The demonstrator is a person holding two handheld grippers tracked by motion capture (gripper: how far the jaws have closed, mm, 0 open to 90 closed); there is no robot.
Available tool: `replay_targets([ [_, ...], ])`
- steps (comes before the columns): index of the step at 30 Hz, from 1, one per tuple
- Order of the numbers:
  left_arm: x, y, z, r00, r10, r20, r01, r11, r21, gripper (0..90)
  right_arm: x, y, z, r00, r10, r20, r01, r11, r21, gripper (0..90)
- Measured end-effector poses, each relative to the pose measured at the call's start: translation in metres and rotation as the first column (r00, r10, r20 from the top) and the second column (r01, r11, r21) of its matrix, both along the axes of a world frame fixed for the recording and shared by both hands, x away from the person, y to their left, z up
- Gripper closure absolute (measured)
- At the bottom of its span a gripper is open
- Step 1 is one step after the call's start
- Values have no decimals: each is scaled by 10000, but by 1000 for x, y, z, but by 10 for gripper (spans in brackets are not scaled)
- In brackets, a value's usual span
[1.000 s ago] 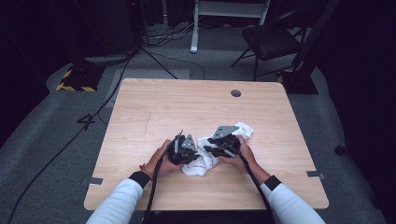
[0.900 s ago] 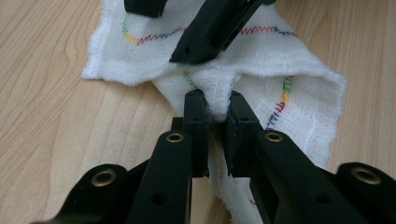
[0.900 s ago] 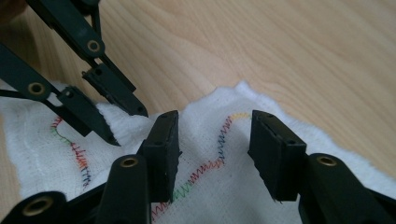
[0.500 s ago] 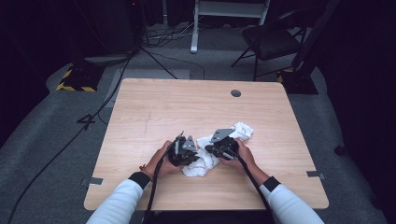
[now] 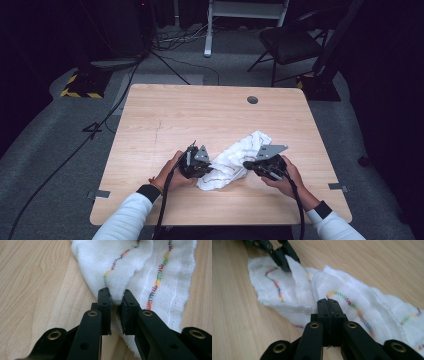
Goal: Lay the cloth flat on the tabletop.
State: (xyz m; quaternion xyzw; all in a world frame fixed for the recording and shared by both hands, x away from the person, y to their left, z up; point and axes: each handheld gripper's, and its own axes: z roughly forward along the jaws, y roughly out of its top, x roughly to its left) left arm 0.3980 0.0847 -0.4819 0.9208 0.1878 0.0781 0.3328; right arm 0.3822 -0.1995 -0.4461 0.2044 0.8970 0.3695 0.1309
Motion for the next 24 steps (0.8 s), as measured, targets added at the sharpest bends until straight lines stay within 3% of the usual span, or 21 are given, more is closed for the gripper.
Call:
replay_targets([
  [4, -1, 0, -1, 10000, -61, 0, 61, 10000, 12, 792, -12, -15, -6, 9997, -260, -7, 260, 9996, -106, 892],
  [7, -2, 1, -2, 10000, -78, -26, 78, 10000, -4, 787, -23, -32, -17, 9987, -447, -261, 439, 9986, -296, 892],
  [14, -8, 2, -1, 10000, -91, -8, 91, 9999, 78, 768, -37, -48, -29, 9964, -669, -515, 646, 9969, -440, 882],
  [18, -9, 3, 1, 9998, 127, 130, -129, 9999, 90, 679, -45, -57, -30, 9945, -947, -444, 926, 9947, -455, 780],
  [20, -11, 1, 2, 9993, 167, 329, -172, 9997, 144, 591, -50, -68, -27, 9919, -1228, -310, 1223, 9923, -199, 698],
  [24, -15, -6, 6, 9984, -39, 561, 37, 10000, 24, 531, -52, -84, -18, 9856, -1686, -109, 1688, 9854, 231, 610],
])
